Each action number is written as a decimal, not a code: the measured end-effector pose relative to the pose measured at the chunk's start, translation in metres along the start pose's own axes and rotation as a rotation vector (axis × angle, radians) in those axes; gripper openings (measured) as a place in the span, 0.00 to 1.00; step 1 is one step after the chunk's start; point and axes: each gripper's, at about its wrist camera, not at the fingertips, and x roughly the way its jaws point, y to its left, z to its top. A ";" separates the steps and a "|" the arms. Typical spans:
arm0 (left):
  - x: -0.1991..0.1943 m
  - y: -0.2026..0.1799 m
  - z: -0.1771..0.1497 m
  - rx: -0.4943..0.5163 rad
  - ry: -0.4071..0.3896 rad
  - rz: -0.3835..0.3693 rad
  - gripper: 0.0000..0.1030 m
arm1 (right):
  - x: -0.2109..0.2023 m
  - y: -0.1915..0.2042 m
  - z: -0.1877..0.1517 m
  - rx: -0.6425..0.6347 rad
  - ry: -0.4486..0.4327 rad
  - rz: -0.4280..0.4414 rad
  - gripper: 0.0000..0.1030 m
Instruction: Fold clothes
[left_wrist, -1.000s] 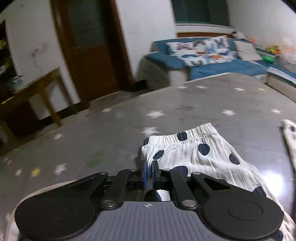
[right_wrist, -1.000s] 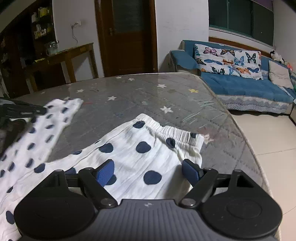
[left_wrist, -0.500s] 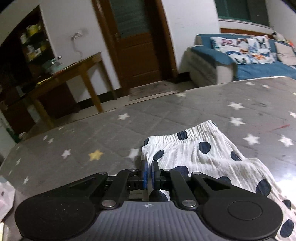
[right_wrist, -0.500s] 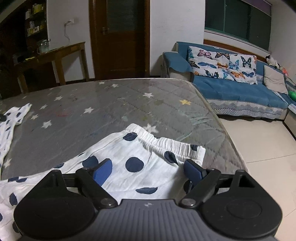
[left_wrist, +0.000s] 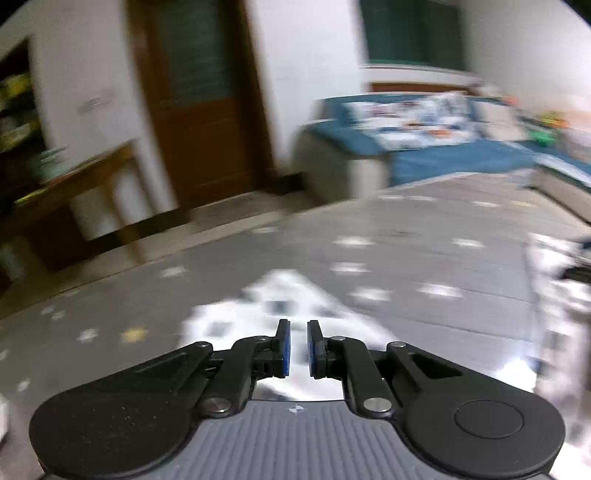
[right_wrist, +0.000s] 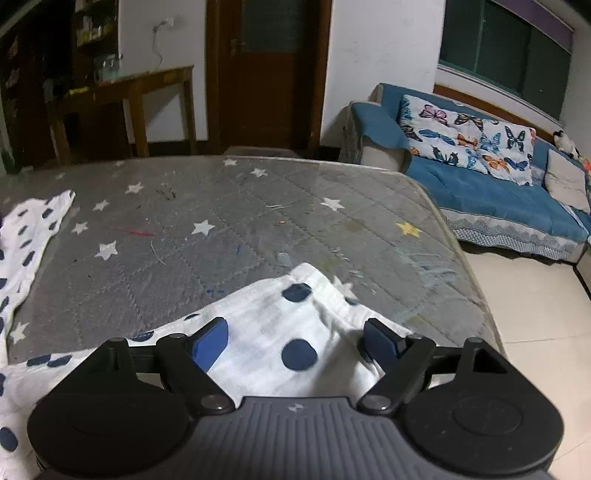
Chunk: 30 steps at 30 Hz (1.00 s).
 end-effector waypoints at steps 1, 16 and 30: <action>-0.008 -0.013 -0.003 0.023 0.001 -0.056 0.11 | 0.003 0.002 0.003 -0.004 0.003 -0.001 0.80; -0.053 -0.151 -0.059 0.267 0.072 -0.560 0.11 | 0.035 0.001 0.033 0.006 -0.009 -0.048 0.90; -0.079 -0.187 -0.084 0.416 0.069 -0.720 0.11 | 0.000 -0.002 -0.004 -0.029 0.008 -0.013 0.89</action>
